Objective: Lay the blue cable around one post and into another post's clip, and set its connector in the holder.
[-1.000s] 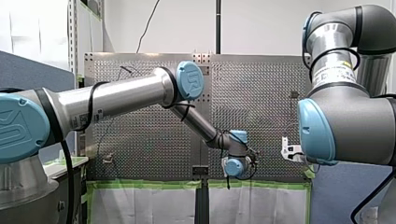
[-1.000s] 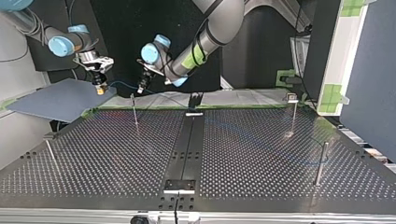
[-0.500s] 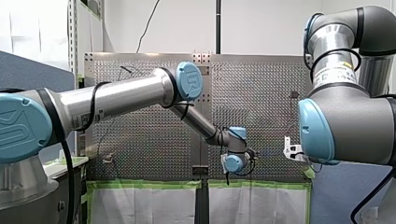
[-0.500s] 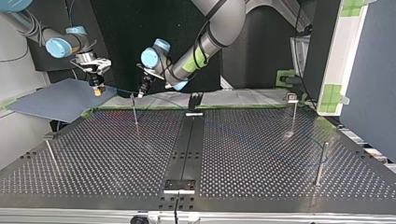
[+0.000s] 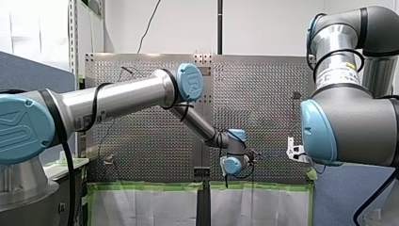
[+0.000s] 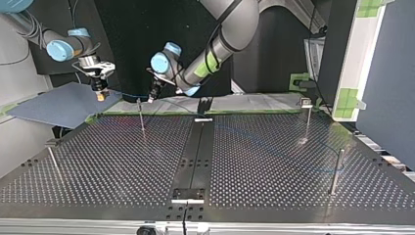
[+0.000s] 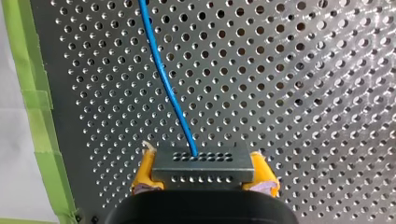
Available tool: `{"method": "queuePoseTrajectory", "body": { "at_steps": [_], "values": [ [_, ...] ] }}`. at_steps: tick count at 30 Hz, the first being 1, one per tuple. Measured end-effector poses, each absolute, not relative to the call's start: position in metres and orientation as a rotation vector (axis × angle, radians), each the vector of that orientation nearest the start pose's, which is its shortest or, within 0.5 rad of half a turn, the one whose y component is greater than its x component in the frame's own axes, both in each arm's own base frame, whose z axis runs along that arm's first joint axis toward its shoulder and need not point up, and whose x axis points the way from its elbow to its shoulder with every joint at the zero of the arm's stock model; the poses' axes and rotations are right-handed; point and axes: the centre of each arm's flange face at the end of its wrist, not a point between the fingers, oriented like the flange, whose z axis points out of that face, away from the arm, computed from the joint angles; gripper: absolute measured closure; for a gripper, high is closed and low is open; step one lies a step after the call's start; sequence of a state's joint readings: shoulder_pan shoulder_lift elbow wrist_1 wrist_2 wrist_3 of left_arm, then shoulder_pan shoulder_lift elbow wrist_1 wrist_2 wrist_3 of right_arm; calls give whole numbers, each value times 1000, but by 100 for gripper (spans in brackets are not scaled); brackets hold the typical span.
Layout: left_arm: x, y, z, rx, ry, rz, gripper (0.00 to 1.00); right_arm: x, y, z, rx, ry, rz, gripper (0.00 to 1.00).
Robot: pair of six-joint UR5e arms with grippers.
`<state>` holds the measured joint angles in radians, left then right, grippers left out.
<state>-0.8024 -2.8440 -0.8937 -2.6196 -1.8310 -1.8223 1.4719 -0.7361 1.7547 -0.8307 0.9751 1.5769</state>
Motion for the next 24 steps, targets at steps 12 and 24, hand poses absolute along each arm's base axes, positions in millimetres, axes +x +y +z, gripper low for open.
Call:
{"method": "queuePoseTrajectory", "body": {
  "at_steps": [12, 24],
  "values": [
    [500, -660, -39, 258, 1657, -591, 100, 134, -598, 0, 1685, -1119, 1533, 100],
    [503, -662, -34, 257, 1649, -598, 100, 134, -598, 0, 1683, -1116, 1533, 100]
  ]
}}
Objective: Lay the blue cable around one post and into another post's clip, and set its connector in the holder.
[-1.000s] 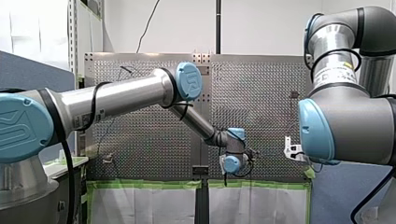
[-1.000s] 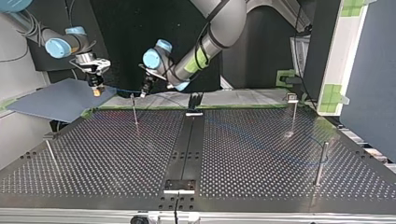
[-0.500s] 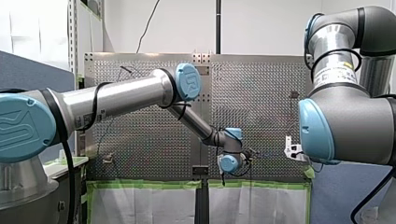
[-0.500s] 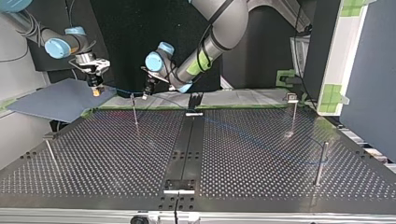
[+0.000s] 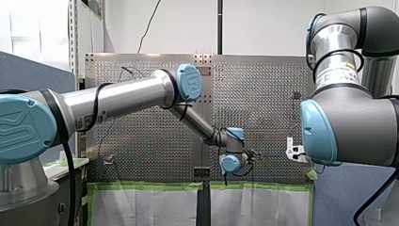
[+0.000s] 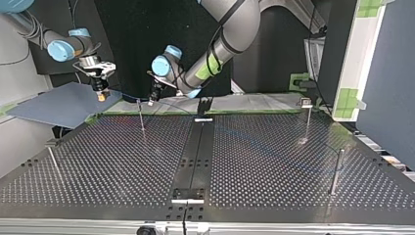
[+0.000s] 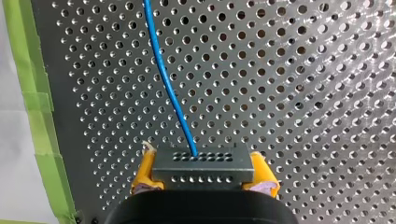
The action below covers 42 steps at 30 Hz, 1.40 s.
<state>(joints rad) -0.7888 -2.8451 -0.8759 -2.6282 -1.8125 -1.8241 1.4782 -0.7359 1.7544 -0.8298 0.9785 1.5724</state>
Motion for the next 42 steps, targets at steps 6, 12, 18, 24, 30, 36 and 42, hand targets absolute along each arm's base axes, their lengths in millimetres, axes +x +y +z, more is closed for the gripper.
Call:
{"method": "queuePoseTrajectory", "body": {
  "at_steps": [6, 12, 18, 24, 30, 36, 42],
  "values": [
    [500, -657, -57, 278, 1694, -585, 100, 129, -600, 0, 1663, -1138, 1507, 100],
    [509, -649, -64, 271, 1715, -574, 100, 126, -601, 0, 1644, -1156, 1489, 100],
    [519, -648, -56, 260, 1701, -583, 100, 126, -601, 0, 1639, -1157, 1487, 100],
    [526, -651, -48, 250, 1687, -594, 100, 128, -601, 0, 1643, -1151, 1487, 100],
    [527, -653, -44, 254, 1690, -592, 100, 131, -601, 0, 1646, -1143, 1489, 100],
    [515, -655, -50, 301, 1710, -549, 100, 131, -601, 0, 1646, -1139, 1488, 100],
    [502, -655, -53, 355, 1712, -492, 100, 131, -601, 0, 1646, -1138, 1488, 100]
  ]
}}
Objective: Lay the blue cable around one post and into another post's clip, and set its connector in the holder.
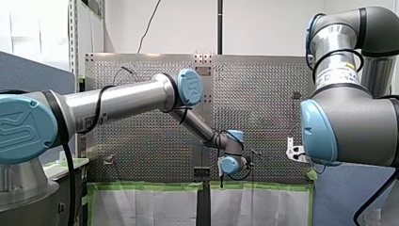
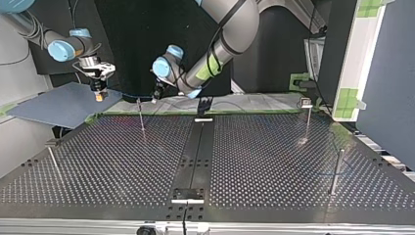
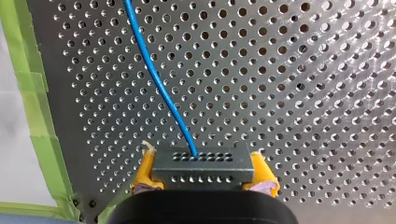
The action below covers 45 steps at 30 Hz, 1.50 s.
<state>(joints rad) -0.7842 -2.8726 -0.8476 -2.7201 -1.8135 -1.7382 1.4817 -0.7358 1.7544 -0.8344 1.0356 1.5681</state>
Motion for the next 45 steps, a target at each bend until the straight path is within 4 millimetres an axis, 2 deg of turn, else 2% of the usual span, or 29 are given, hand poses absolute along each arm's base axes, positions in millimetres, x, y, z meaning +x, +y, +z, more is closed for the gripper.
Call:
{"method": "queuePoseTrajectory", "body": {
  "at_steps": [10, 22, 25, 32, 45],
  "values": [
    [491, -654, -19, 368, 1669, -483, 100, 132, -599, -1, 1656, -1143, 1486, 100],
    [511, -667, 17, 318, 1603, -528, 100, 132, -600, 0, 1652, -1147, 1485, 100],
    [513, -666, 13, 309, 1610, -532, 100, 131, -600, 0, 1648, -1149, 1484, 100],
    [510, -652, -32, 326, 1695, -497, 100, 127, -601, -1, 1631, -1166, 1469, 100],
    [520, -643, -38, 310, 1713, -501, 100, 123, -604, 0, 1613, -1174, 1459, 100]
  ]
}}
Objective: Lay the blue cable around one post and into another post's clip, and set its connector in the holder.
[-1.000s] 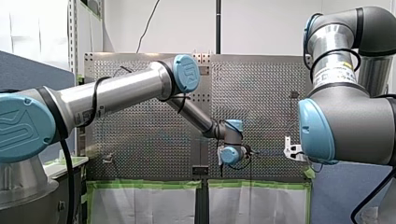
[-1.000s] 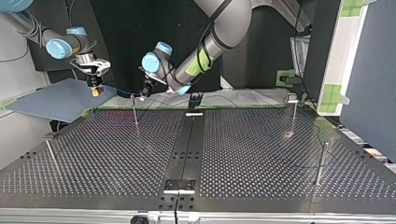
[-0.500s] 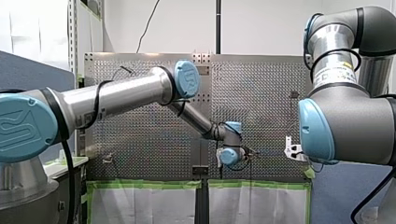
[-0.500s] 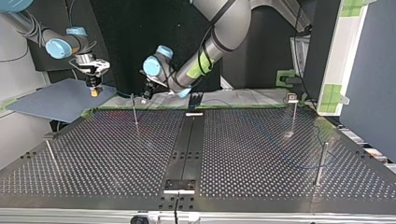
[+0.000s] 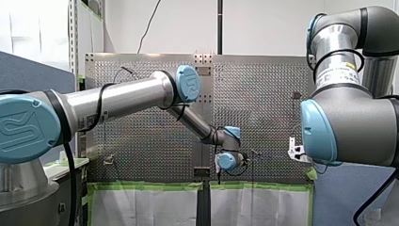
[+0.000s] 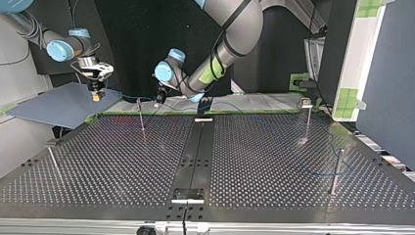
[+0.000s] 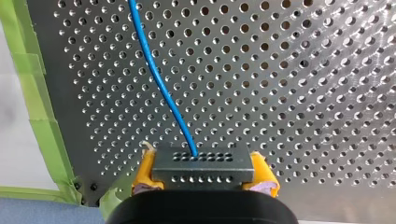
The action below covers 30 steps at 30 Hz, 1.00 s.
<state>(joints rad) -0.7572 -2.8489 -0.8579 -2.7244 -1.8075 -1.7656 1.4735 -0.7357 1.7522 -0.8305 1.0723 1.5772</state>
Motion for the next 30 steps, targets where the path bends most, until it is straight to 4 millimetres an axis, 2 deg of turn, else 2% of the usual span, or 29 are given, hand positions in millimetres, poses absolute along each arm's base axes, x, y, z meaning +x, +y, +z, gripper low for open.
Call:
{"method": "queuePoseTrajectory", "body": {
  "at_steps": [16, 30],
  "values": [
    [541, -641, -23, 263, 1681, -525, 100, 121, -613, 5, 1588, -1168, 1456, 100],
    [561, -626, -23, 233, 1679, -510, 100, 122, -622, 7, 1576, -1169, 1462, 100]
  ]
}}
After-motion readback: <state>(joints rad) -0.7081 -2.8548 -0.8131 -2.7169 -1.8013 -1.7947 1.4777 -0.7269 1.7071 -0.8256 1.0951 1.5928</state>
